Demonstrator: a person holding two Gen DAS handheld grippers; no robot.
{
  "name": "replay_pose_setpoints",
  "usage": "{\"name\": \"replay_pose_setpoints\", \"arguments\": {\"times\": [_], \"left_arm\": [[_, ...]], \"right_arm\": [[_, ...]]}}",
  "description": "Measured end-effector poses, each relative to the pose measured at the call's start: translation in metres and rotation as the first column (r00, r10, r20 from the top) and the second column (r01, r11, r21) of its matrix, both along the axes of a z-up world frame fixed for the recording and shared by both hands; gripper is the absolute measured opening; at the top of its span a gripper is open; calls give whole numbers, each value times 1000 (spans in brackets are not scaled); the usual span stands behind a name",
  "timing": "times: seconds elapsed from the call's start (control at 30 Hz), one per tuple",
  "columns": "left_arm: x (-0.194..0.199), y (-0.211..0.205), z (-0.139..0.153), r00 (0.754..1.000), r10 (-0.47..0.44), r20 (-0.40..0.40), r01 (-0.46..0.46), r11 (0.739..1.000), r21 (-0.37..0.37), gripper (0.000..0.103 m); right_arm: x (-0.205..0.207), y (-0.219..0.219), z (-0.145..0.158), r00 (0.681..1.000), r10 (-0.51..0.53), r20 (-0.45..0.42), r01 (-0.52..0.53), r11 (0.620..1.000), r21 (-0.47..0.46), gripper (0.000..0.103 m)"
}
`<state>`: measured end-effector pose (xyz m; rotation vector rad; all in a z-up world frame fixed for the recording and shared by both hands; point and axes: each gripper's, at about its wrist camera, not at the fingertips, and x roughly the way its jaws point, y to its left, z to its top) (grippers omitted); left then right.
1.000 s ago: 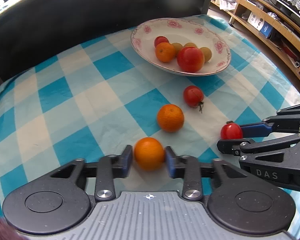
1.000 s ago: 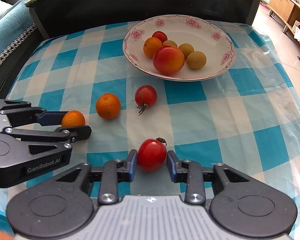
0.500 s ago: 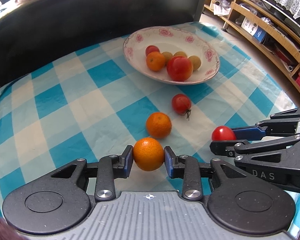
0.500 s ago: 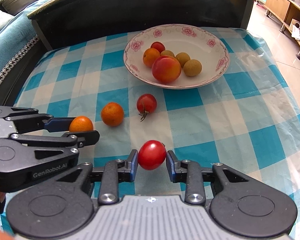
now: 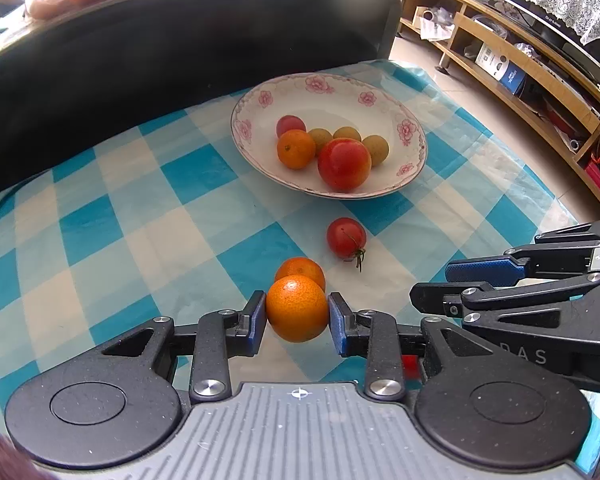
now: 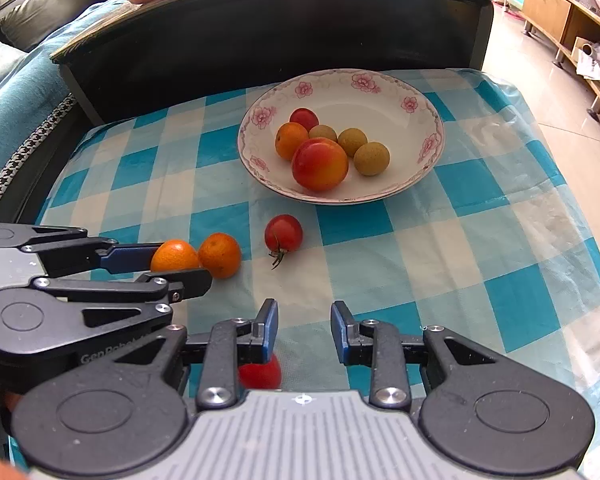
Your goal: Organize fruits
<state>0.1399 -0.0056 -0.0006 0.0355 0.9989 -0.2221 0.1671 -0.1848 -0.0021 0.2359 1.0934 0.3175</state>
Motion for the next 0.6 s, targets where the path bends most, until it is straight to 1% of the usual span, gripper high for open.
{"name": "replay_pose_setpoints", "arguments": {"times": [0.13, 0.17, 0.27, 0.37, 0.43, 0.47, 0.5, 0.53, 0.6], "left_arm": [[0, 3, 0, 1000, 12, -3, -12, 1000, -1, 41], [0, 4, 2, 1000, 14, 1, -14, 1000, -4, 41], [-1, 9, 4, 1000, 26, 7, -26, 1000, -15, 41], [-1, 15, 3, 999, 38, 3, -38, 999, -17, 41], [-1, 20, 1, 999, 47, -5, -47, 999, -12, 41], [-1, 22, 0, 999, 53, -9, -53, 999, -11, 41], [-1, 24, -1, 998, 57, -13, -58, 998, -12, 41], [-1, 24, -1, 998, 59, -15, -59, 998, -12, 41], [-2, 23, -1, 999, 52, -14, -52, 999, -12, 40]], "right_arm": [[-2, 2, -2, 1000, 19, -14, -19, 1000, 11, 33], [-3, 4, -1, 999, 48, -22, -47, 999, 27, 33], [-11, 12, 5, 995, 104, 4, -104, 994, 38, 33], [-20, 21, 10, 983, 183, 24, -184, 981, 67, 34], [-24, 29, 8, 974, 226, 26, -227, 973, 49, 35], [-24, 32, 3, 971, 237, 13, -237, 971, 38, 36], [-24, 33, 1, 972, 235, 16, -235, 972, 15, 39], [-23, 34, -1, 973, 231, 12, -231, 973, -8, 39], [-19, 31, -6, 975, 220, 2, -220, 975, -3, 39]]}}
